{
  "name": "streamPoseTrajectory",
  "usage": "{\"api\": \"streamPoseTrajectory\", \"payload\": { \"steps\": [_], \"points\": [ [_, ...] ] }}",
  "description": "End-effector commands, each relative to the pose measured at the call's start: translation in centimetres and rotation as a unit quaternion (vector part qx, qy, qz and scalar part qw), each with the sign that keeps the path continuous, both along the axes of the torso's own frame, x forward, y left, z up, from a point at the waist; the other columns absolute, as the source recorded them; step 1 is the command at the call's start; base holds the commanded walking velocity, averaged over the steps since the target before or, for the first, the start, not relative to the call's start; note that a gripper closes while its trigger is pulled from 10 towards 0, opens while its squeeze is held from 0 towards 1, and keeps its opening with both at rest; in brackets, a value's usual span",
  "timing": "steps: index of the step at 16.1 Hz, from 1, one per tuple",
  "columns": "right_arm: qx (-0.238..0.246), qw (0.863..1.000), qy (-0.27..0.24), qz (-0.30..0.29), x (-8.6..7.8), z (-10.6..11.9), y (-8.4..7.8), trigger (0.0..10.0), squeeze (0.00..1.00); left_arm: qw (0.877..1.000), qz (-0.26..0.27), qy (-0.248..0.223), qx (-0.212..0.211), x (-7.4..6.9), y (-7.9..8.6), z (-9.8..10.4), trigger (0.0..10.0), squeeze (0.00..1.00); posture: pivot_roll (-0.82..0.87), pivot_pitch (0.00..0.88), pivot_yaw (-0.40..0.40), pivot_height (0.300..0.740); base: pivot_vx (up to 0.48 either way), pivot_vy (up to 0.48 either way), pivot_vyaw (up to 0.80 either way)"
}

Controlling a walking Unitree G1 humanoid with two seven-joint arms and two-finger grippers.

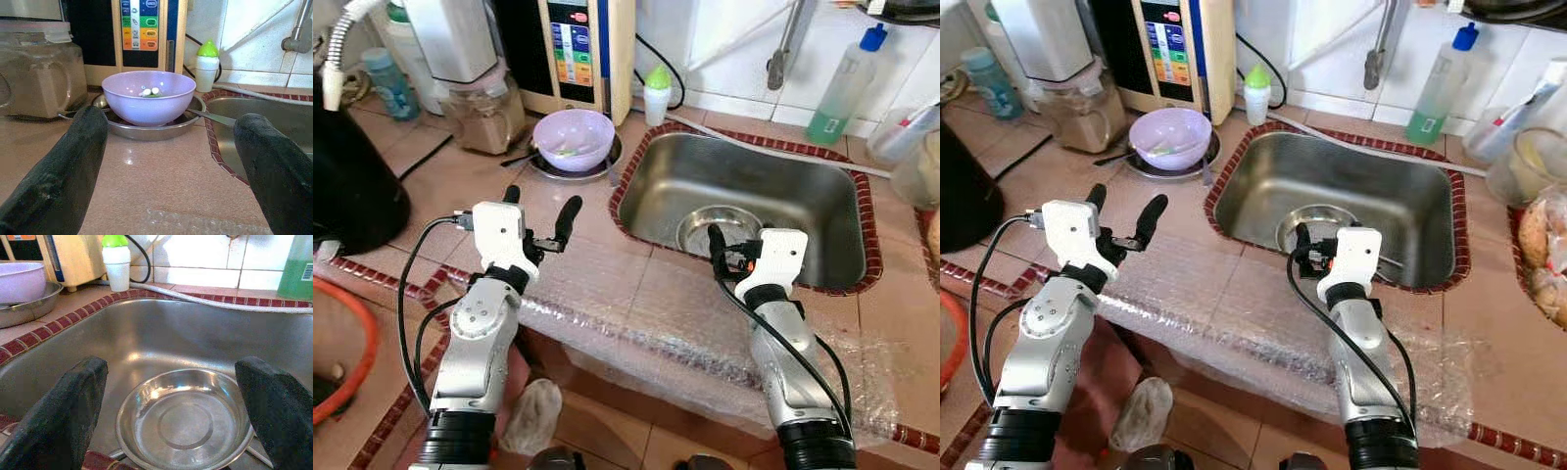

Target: Kitchen organization

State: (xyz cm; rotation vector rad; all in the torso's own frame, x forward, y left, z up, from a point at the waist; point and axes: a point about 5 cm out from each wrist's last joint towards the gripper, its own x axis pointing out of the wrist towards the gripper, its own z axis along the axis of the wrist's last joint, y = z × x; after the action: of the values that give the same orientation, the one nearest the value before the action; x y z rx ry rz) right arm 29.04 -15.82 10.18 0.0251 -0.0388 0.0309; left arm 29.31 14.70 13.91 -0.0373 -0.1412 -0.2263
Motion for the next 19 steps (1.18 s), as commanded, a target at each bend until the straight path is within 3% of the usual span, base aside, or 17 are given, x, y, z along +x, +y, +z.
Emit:
{"api": "streamPoseTrajectory", "payload": {
  "steps": [1,9,13,16,19],
  "points": [
    [-0.004,1.000,-0.012,0.014,0.1,0.6,0.3,10.0,0.00,1.000,-0.003,-0.007,0.001,0.1,-0.2,0.4,10.0,0.00,-0.02,0.003,0.035,0.740,0.000,0.000,0.00],
    [-0.008,0.999,-0.016,0.031,-0.1,0.8,0.3,10.0,0.00,1.000,-0.006,-0.005,0.005,0.1,-0.3,0.2,10.0,0.00,-0.04,0.011,0.028,0.740,0.166,0.000,0.00],
    [-0.011,0.999,-0.009,0.038,-1.3,0.9,0.1,10.0,0.00,1.000,0.006,0.000,0.011,0.3,-0.1,0.1,10.0,0.00,-0.07,0.082,0.027,0.740,0.000,0.000,0.00],
    [-0.031,0.999,0.003,0.033,-3.5,0.8,-1.3,10.0,0.00,1.000,0.012,0.004,0.022,1.5,0.8,0.5,10.0,0.00,-0.14,0.189,0.039,0.740,0.000,0.000,0.00],
    [-0.038,0.999,0.028,0.017,-5.7,0.4,-2.3,10.0,0.00,0.999,0.008,0.004,0.031,2.9,1.1,1.1,10.0,0.00,-0.17,0.236,0.045,0.740,0.000,0.000,0.00]
  ]
}}
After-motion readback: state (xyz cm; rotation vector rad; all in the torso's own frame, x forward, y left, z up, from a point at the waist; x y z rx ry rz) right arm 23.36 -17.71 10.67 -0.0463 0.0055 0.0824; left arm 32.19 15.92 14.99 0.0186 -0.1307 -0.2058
